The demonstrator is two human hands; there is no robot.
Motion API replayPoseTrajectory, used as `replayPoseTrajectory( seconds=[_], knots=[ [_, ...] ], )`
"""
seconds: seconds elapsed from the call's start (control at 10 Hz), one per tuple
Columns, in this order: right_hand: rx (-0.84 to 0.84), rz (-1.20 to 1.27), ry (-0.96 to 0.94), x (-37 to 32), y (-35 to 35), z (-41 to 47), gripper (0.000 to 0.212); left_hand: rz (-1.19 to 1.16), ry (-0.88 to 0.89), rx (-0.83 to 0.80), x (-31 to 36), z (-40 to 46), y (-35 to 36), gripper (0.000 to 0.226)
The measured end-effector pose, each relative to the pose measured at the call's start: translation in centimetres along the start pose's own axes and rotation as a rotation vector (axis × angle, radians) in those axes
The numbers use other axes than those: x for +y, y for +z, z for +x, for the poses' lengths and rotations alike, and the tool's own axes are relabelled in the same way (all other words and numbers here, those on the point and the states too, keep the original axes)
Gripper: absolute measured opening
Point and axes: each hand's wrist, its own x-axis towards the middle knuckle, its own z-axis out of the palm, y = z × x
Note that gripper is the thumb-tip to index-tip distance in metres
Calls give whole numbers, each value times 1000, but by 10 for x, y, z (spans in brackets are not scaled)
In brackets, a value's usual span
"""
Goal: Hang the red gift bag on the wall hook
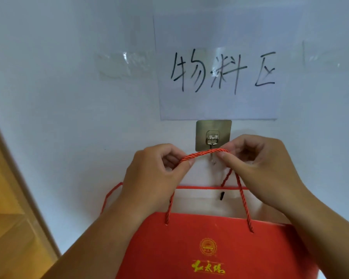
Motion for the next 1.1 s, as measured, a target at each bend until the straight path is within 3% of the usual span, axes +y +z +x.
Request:
replayPoseTrajectory(
  seconds=[0.2, 0.4, 0.5, 0.7, 1.0, 1.1],
  knots=[
    [-2, -180, 31, 10, -5, 6, 17, 21, -36, -25, 3, 2, 8, 24],
    [-100, -510, 73, 20, -1, -9, 22, 90, -96, -31, -5, -14, 25, 16],
    [-140, -526, 73, 22, 6, -15, 24, 95, -96, -63, -6, -26, 32, 16],
    [-157, -437, 72, 27, 8, -19, 23, 95, -69, -74, -6, -33, 32, 24],
    [-195, -290, 64, 17, -4, -32, 33, 129, 15, -115, -3, -47, 25, 55],
    [-71, -133, 38, 4, -29, -34, 38, 75, -6, -40, -2, -51, 20, 56]
  ],
)
